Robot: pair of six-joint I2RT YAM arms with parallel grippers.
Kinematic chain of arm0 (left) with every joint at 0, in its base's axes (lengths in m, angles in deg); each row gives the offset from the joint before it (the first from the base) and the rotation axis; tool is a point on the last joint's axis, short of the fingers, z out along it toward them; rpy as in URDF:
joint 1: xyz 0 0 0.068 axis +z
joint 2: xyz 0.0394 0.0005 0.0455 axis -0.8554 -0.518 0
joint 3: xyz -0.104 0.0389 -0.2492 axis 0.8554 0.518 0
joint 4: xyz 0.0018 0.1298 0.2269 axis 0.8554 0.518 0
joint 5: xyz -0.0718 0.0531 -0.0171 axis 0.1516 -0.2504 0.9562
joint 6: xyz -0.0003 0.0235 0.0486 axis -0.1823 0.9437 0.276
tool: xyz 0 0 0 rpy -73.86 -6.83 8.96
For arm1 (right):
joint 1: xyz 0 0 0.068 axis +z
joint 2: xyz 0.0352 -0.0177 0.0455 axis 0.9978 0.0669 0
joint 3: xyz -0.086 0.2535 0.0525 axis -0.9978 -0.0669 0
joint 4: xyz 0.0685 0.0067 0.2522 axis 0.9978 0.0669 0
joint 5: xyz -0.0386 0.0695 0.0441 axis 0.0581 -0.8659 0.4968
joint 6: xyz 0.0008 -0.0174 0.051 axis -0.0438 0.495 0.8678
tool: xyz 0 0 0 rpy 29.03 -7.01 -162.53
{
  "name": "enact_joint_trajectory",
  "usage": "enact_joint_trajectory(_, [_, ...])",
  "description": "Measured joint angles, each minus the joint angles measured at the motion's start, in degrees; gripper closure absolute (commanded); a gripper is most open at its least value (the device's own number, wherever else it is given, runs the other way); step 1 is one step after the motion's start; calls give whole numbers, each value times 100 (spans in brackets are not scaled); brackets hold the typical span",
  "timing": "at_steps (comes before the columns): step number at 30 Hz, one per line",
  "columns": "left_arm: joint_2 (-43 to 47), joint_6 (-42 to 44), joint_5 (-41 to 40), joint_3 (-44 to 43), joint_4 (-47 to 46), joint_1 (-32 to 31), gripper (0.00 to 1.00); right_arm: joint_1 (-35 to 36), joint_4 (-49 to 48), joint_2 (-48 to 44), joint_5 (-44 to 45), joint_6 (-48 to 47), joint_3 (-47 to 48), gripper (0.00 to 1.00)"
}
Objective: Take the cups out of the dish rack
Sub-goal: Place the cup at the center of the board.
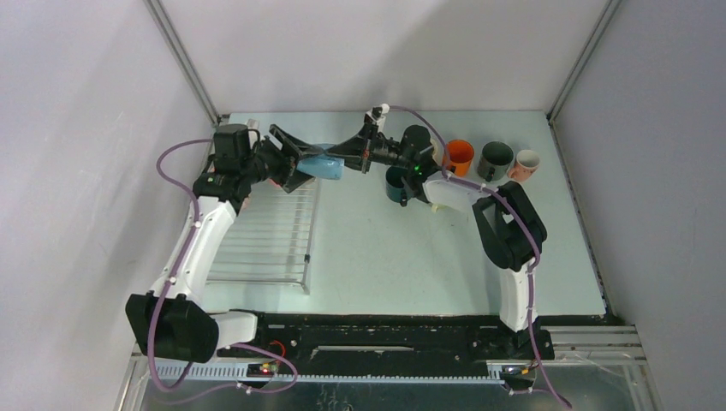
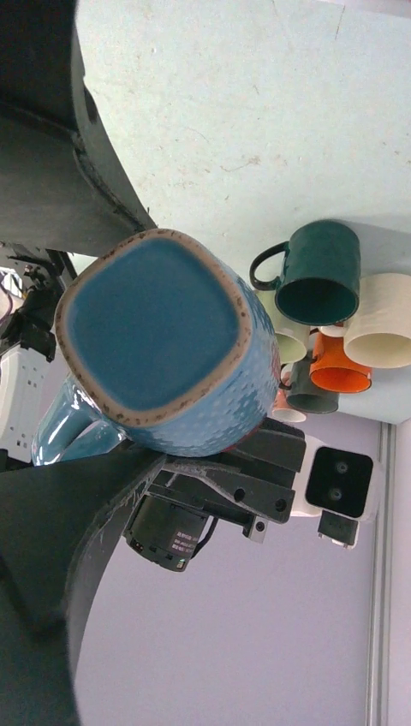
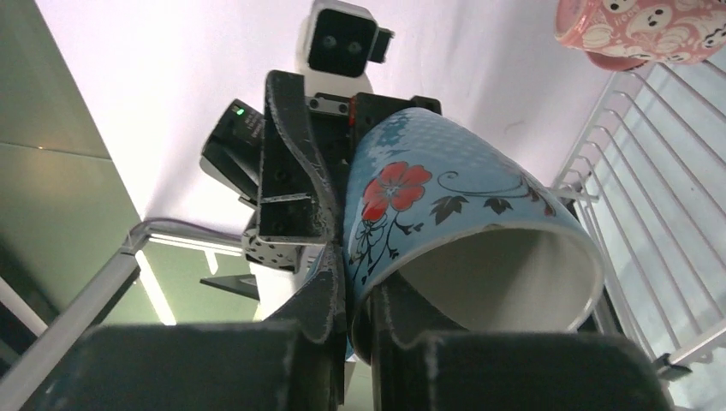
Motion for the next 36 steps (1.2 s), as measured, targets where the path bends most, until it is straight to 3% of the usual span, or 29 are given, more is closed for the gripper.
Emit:
enact_joint_trajectory(2, [0,-125,33,59,-114,-11,94,-15,-83,-2,20,59,0,100])
enact_joint_trajectory(8, [7,-269,52,256,-431,-50,27,-50,57,-85,83,-57,-85,100])
enact_joint_trajectory(12, [9,-326,127,341,-592,-83,7,-61,483,-350,199,-306,-203,100])
enact_joint_trajectory(15, [9,-326,173,365,-697,-114,0,-87,966,-647,256,-658,-260,100])
enact_joint_trajectory(30, [85,-494,750,466,-1742,-184,0,-343,3348,-1961,979,-2271,-317,100])
enact_joint_trajectory(36, [85,103,820,444,-1593,-269,0,-549,4710,-2470,1394,-3077,-339,100])
